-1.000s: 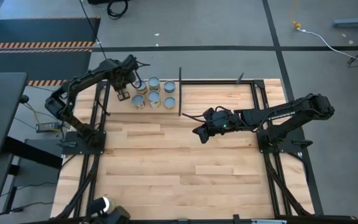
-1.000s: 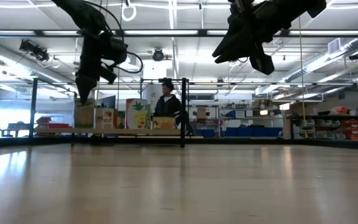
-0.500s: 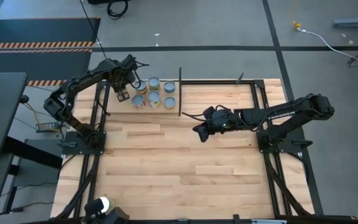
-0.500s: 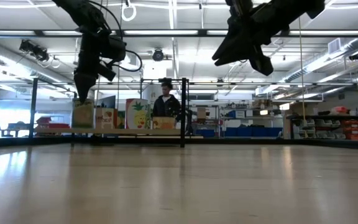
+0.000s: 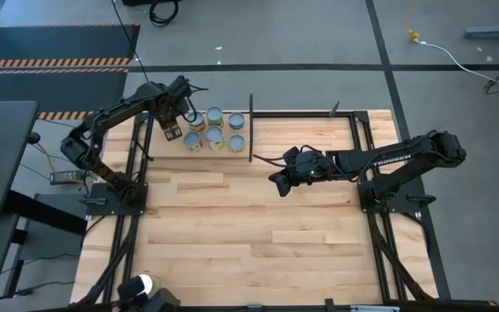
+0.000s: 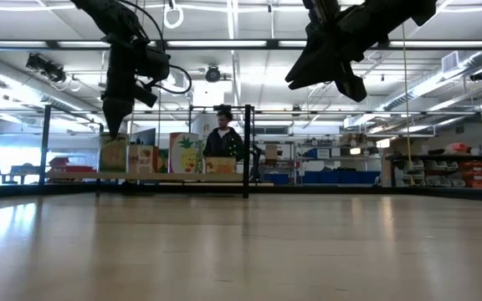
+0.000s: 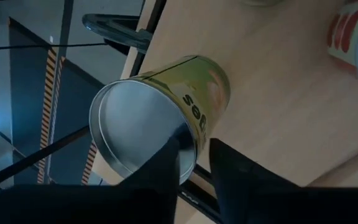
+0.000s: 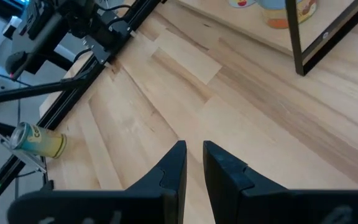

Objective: Pick and place cans onto a shelf
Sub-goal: Put the canned oranges on the shelf, then put the canned carrots on the shelf aligned with the canned oranges

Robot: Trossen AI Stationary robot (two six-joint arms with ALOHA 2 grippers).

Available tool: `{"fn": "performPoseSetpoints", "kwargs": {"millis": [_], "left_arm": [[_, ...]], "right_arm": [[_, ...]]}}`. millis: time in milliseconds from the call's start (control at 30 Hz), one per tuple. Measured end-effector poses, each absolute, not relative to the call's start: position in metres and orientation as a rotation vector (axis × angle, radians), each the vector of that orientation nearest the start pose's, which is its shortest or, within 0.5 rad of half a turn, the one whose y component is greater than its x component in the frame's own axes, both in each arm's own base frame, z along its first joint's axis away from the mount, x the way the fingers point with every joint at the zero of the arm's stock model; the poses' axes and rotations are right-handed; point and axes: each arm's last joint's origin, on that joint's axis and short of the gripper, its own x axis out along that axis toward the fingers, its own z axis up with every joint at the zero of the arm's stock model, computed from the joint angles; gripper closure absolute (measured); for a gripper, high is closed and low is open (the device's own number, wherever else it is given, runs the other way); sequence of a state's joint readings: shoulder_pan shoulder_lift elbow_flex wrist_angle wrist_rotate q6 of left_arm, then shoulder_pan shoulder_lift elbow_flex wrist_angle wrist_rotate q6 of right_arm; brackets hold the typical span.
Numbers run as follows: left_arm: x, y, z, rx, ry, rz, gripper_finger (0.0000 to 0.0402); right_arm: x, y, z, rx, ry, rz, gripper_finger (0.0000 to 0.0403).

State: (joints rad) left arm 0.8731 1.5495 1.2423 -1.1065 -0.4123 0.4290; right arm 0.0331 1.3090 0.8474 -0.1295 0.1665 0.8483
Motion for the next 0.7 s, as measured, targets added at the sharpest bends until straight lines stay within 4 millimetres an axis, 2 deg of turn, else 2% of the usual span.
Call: {"fn": "performPoseSetpoints", "kwargs": {"millis": [167,333,533,700], "left_arm": [[0.17,0.217,0.267,-0.035,1.594,0.74,0.0267],[0.165,0.193,0.3,-0.096,1.511,0.789,0.025],[0.167,0.126,0.344,-0.327,1.206,0.609,0.0259],[0.166,0.061,0.366,-0.451,1.046,0.475,0.026]], "right_arm": [[0.278,0.005,0.249,0.742,0.5,-0.359,0.0343],[0.278,0.006,0.249,0.724,0.504,-0.352,0.0343],[0.277,0.003,0.25,0.704,0.47,-0.422,0.0343],[0.278,0.003,0.25,0.729,0.46,-0.423,0.0343]]}}
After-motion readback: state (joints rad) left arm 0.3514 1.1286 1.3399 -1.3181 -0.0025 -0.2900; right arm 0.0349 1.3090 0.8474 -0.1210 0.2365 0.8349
